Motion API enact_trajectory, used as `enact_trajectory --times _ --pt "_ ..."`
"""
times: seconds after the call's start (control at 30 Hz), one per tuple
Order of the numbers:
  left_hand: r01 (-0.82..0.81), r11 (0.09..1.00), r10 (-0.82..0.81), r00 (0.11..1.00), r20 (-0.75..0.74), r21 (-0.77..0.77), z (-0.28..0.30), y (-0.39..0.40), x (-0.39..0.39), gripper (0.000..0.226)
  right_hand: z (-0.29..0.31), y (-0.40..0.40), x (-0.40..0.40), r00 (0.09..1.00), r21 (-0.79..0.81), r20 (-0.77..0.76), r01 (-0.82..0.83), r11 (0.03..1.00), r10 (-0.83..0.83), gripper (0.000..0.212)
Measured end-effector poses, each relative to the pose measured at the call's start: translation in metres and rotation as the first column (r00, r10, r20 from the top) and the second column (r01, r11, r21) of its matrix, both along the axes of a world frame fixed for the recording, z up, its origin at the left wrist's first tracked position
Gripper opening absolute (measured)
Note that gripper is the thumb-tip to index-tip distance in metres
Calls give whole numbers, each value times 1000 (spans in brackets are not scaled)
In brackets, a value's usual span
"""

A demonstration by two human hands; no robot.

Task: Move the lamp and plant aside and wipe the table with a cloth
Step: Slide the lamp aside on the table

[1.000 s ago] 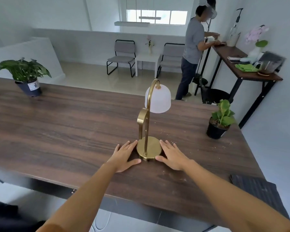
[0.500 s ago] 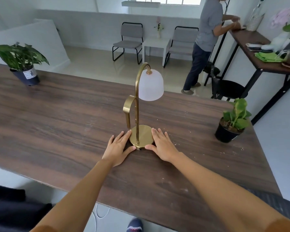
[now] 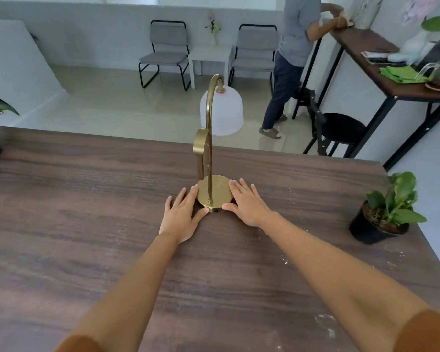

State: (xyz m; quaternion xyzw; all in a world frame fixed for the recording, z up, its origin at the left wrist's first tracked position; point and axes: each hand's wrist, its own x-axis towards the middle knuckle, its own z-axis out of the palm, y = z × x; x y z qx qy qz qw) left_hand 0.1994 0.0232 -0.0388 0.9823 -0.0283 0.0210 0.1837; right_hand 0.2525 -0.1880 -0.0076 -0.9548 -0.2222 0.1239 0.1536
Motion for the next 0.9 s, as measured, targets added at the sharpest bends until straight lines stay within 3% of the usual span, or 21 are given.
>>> enact_trajectory --times 0.37,0.67,0.83,0.9 --pt "51 999 -51 999 -5 -8 -5 -21 109 71 -3 -13 84 983 37 -42 182 983 -181 72" --pt "26 999 -24 999 -35 34 -1 -33 115 67 -4 -20 89 973 6 -81 219 976 -218 74" --pt "17 999 -15 999 -48 27 -5 -41 81 66 -2 -43 31 976 191 -20 216 958 -216 70" --pt "26 998 -26 1000 -13 -57 -4 -45 63 67 -1 -62 -5 972 298 -4 226 927 -236 68"
